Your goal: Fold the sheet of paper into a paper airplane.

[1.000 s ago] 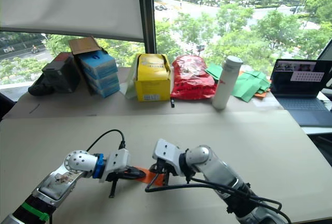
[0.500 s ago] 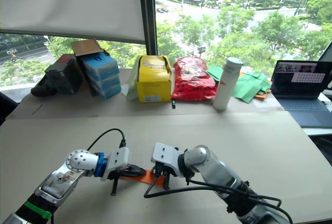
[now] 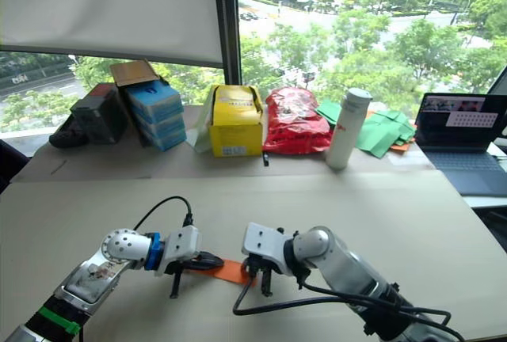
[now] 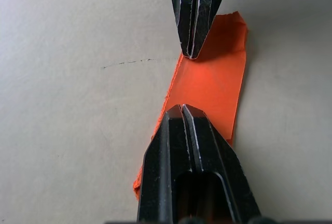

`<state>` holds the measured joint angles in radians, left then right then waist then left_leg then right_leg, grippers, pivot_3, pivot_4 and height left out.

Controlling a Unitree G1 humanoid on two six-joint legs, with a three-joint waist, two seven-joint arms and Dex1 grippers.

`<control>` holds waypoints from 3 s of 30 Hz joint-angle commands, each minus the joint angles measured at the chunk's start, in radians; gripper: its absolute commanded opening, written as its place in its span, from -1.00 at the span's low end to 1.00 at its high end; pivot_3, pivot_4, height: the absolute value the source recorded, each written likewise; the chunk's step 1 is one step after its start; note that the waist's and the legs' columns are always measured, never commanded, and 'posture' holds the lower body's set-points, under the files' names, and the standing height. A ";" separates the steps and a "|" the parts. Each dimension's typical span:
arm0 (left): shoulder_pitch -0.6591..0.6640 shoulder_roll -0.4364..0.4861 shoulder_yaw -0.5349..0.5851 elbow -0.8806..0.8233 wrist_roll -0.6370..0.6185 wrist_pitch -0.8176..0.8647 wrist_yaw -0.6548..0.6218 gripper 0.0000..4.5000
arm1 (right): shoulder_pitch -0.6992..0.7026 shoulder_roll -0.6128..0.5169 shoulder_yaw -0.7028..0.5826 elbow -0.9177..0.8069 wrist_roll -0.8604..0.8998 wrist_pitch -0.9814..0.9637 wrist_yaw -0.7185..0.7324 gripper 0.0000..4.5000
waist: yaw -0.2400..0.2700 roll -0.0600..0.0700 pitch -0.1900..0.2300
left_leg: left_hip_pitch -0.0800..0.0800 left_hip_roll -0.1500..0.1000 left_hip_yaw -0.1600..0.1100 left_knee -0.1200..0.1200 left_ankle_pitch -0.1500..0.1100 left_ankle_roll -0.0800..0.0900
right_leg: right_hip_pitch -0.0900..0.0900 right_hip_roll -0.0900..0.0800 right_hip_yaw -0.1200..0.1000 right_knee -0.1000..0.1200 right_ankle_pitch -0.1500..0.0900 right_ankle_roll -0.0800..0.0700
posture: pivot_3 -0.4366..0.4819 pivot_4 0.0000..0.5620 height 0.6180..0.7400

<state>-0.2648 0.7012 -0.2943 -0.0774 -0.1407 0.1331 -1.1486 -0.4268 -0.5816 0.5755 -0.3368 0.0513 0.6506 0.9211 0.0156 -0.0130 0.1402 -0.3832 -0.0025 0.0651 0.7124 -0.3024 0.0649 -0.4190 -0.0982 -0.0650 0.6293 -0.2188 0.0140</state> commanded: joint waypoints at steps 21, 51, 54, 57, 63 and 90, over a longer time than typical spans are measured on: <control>-0.007 0.008 -0.020 0.033 0.039 -0.014 -0.009 -1.00 | 0.063 -0.055 -0.173 -0.145 0.104 0.099 -0.021 -0.99 | 0.010 -0.003 -0.005 | -0.001 0.000 0.000 0.000 -0.002 0.003 | 0.000 -0.007 -0.002 -0.002 0.001 0.002 | -0.05 -0.47 1.00; -0.079 -0.045 -0.075 0.046 0.057 0.015 -0.052 -1.00 | 0.094 -0.028 -0.002 -0.022 0.004 0.022 -0.029 -0.99 | -0.004 -0.002 -0.004 | -0.003 0.000 0.000 0.000 -0.001 0.002 | -0.002 0.000 0.000 -0.001 0.001 0.002 | -0.05 -0.47 1.00; -0.083 -0.038 -0.084 0.067 0.072 0.009 -0.051 -1.00 | 0.092 -0.029 -0.001 -0.027 0.005 0.031 -0.028 -0.99 | -0.004 -0.003 -0.004 | -0.002 0.000 0.000 0.000 -0.001 0.002 | -0.001 0.000 0.000 -0.001 0.001 0.002 | -0.05 -0.47 1.00; -0.082 -0.023 -0.088 0.090 0.092 -0.013 -0.052 -1.00 | 0.091 -0.031 -0.003 -0.032 0.006 0.037 -0.029 -0.99 | -0.004 -0.003 -0.004 | -0.001 0.000 0.000 0.000 -0.001 0.002 | -0.001 0.000 0.000 -0.001 0.001 0.002 | -0.05 -0.47 1.00; -0.063 0.019 -0.066 0.108 0.089 -0.034 -0.060 -1.00 | 0.093 -0.031 -0.004 -0.034 0.010 0.042 -0.029 -0.99 | -0.004 -0.003 -0.004 | -0.001 0.001 0.000 0.000 -0.001 0.002 | -0.001 0.000 0.000 -0.001 0.001 0.002 | -0.05 -0.47 1.00; -0.003 0.115 0.047 0.125 0.049 -0.076 -0.051 -1.00 | 0.086 -0.036 -0.005 -0.033 0.009 0.034 -0.027 -0.99 | -0.005 -0.002 -0.005 | 0.002 0.001 0.000 -0.002 -0.001 0.002 | -0.002 -0.007 -0.001 -0.002 0.000 0.001 | -0.05 -0.47 1.00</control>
<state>-0.2854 0.8087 -0.2483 0.0123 -0.1172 0.0301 -1.2074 -0.3509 -0.5949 0.5485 -0.3998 0.0905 0.6469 0.8927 0.0102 -0.0148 0.1356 -0.3811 -0.0016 0.0652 0.7107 -0.3039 0.0670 -0.4206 -0.1058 -0.0665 0.6278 -0.2187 0.0148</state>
